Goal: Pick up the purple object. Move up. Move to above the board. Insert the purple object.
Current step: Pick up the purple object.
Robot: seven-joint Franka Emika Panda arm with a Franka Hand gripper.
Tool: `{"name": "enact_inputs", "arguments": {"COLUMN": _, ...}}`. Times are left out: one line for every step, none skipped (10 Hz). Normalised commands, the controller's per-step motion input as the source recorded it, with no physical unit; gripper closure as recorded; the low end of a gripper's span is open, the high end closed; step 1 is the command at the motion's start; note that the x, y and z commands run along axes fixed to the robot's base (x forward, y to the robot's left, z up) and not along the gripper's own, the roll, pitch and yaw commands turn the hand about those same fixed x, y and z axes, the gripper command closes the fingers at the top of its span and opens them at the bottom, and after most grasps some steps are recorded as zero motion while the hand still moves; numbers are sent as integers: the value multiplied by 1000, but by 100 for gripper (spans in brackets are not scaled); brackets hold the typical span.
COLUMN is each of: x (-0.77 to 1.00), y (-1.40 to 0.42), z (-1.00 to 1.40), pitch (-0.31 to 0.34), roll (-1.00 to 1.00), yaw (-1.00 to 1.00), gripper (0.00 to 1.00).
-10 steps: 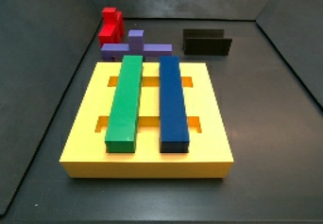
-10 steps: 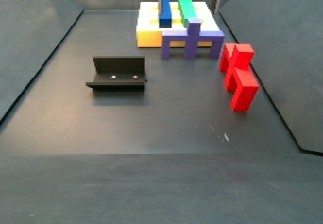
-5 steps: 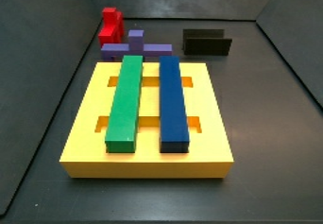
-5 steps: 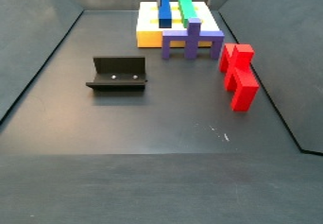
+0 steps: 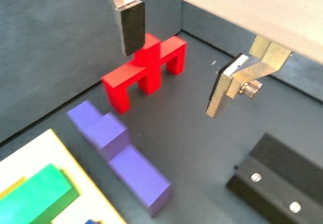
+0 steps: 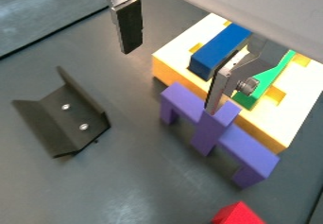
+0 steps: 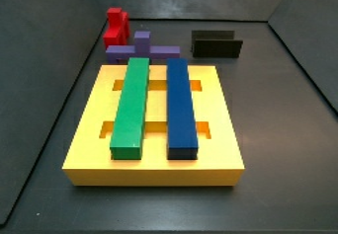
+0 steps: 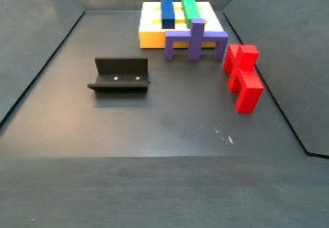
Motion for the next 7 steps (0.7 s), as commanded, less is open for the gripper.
{"name": "enact_inputs", "arguments": {"x": -140, "y": -497, "z": -229, "pitch": -4, "roll": 0, "yaw": 0, "gripper": 0}}
{"name": "enact_inputs", "arguments": {"x": -231, "y": -460, "z": -343, "pitch": -53, "roll": 19, "yaw": 0, "gripper": 0}}
{"name": "enact_inputs", "arguments": {"x": -211, "y": -489, "z": -591, "pitch": -169, "roll": 83, "yaw": 0, "gripper": 0}}
{"name": "enact_inputs", "arguments": {"x": -203, "y": -400, "z": -603, "pitch": -161, "roll": 121, "yaw": 0, "gripper": 0}}
{"name": "enact_inputs", "arguments": {"x": -214, "y": -286, "z": -520, "pitch": -140, "roll": 163, "yaw": 0, "gripper": 0}}
{"name": "enact_inputs", "arguments": {"x": -274, "y": -29, "z": -437, "pitch": -147, "roll": 161, "yaw": -6, "gripper": 0}}
{"name": "enact_inputs", "arguments": {"x": -251, "y": 0, "z": -249, "pitch": -113, "roll": 99, "yaw": 0, "gripper": 0}}
